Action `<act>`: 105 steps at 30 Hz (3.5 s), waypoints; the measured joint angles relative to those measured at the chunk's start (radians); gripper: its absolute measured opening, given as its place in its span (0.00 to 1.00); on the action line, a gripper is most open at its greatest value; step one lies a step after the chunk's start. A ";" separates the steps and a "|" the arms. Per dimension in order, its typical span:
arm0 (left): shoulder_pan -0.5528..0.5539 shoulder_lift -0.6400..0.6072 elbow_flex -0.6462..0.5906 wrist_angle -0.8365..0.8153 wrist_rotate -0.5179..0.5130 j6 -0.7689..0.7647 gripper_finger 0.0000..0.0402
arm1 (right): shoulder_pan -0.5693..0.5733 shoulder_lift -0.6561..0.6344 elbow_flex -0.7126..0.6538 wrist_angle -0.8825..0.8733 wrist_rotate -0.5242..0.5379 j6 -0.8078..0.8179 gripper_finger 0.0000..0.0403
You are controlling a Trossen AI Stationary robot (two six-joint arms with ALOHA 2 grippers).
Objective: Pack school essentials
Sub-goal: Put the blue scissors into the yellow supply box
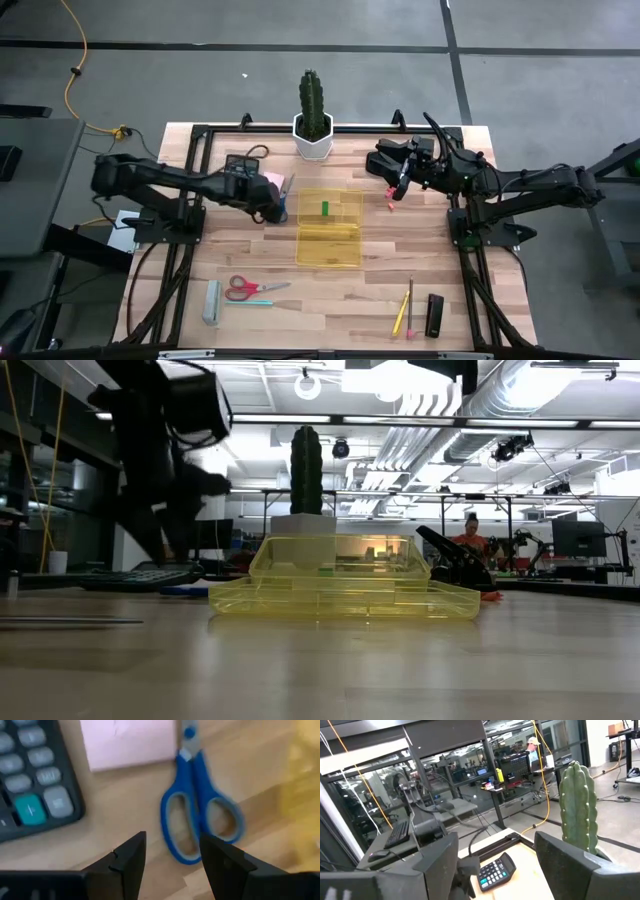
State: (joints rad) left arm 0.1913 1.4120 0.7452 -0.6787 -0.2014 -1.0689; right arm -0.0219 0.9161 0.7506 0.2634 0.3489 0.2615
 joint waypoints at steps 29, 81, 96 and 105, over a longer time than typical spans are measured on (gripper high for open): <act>-0.005 0.206 0.004 0.098 -0.023 -0.024 0.24 | 0.000 0.000 0.000 -0.038 0.045 0.003 0.63; -0.081 -0.405 0.201 0.736 0.078 0.922 0.00 | 0.024 0.001 0.001 0.018 -0.210 -0.108 0.63; -0.080 -0.101 0.286 0.304 0.005 0.902 0.00 | 0.024 -0.002 0.001 0.144 -0.197 -0.161 0.63; -0.058 0.185 0.374 0.138 -0.079 0.978 0.00 | 0.022 -0.002 0.001 0.168 -0.159 -0.179 0.63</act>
State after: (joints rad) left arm 0.1332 1.5968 1.1192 -0.5406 -0.2802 -0.0910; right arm 0.0001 0.9142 0.7513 0.4314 0.1898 0.0829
